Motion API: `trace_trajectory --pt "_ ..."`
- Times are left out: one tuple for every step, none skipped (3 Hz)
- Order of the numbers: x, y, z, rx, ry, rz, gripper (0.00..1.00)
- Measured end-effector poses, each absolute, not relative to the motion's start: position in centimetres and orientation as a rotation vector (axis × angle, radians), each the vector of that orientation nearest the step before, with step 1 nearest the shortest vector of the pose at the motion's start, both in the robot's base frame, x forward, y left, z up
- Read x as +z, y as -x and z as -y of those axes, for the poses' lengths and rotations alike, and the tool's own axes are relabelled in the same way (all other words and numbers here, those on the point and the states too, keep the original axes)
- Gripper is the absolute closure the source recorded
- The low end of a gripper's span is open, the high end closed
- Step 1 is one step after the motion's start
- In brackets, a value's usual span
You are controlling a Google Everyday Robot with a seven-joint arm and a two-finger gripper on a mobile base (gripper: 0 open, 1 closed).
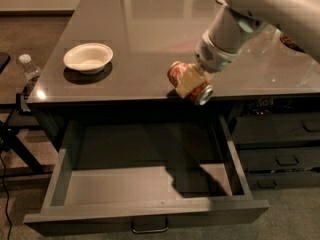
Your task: Place coke can into top drawer
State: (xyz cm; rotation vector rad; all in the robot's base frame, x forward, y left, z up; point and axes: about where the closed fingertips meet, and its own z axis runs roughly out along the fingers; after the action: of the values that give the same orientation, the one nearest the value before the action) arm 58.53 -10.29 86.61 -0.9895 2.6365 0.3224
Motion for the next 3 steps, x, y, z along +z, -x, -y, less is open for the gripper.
trace_trajectory --pt "86.9 -53.9 11.0 0.356 0.918 -2.651 1.00" --pt "85.3 -49.8 10.6 0.456 0.884 -2.674 1.00" --pt "85.3 -49.8 10.6 0.456 0.884 -2.674 1.00"
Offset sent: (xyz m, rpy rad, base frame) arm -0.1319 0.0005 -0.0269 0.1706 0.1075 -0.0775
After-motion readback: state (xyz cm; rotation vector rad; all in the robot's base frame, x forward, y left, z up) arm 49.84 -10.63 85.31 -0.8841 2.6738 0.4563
